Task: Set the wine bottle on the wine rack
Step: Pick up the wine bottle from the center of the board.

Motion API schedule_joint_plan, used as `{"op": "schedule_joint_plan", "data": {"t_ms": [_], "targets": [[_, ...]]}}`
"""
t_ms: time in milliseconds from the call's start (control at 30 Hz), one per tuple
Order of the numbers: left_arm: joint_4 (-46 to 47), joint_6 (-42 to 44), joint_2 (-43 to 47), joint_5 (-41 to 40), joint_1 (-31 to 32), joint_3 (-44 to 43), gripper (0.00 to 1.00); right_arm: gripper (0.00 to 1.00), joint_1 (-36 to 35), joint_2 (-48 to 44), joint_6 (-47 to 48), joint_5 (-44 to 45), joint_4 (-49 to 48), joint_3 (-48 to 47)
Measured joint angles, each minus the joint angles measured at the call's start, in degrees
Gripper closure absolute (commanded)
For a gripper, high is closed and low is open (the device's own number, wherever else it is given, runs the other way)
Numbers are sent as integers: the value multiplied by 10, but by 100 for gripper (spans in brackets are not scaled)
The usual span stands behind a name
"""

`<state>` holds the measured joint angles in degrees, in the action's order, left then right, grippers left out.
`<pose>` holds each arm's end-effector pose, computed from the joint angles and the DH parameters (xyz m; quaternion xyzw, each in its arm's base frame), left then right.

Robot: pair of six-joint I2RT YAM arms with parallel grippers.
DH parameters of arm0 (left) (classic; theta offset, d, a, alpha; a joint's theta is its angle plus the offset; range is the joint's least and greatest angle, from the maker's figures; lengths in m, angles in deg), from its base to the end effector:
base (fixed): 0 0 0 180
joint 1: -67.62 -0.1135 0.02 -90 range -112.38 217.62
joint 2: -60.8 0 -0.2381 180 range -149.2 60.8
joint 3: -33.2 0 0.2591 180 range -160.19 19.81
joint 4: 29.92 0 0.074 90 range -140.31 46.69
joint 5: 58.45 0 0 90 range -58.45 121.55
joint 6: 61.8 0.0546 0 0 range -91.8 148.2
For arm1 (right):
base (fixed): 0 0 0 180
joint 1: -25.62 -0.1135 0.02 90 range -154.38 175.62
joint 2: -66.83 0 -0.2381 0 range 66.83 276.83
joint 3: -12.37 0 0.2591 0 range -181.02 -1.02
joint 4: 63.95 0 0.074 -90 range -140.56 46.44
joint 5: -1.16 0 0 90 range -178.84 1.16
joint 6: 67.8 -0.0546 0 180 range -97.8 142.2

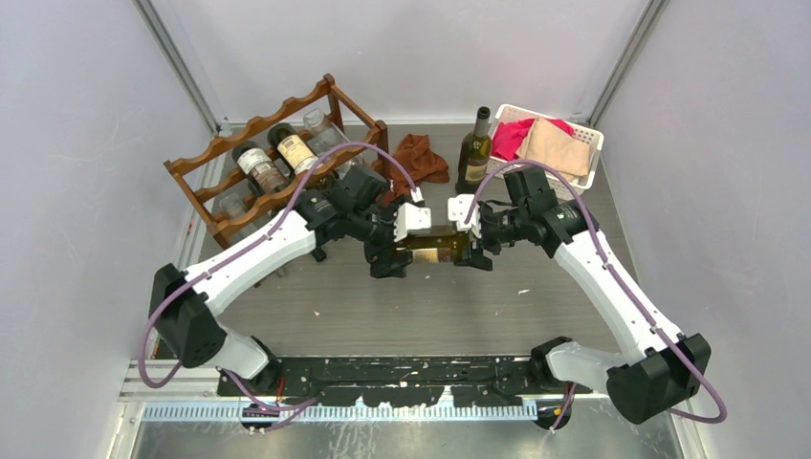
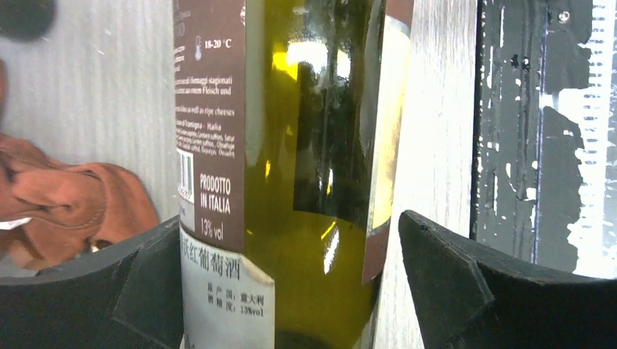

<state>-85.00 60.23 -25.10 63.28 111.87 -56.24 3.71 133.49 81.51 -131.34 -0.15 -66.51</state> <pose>0.2210 -0.2554 0.2727 0.6317 0.6587 -0.2904 0.2875 0.2181 0.1275 0.2974 -0.6634 0.5905 0.2259 0.4002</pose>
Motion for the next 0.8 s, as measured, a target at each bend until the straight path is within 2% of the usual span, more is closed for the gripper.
{"op": "schedule_joint_plan", "data": {"t_ms": [300, 433, 567, 800], "targets": [[40, -41, 82, -20, -8, 7, 0, 99, 17, -46, -70, -13, -37, 35], [39, -55, 122, -20, -16, 9, 0, 99, 25, -67, -134, 14, -70, 66], [21, -45, 133, -14, -16, 33, 1, 99, 33, -76, -191, 28, -109, 78], [-12, -55, 139, -49, -18, 68, 3, 99, 33, -98, -209, 32, -123, 79]]}}
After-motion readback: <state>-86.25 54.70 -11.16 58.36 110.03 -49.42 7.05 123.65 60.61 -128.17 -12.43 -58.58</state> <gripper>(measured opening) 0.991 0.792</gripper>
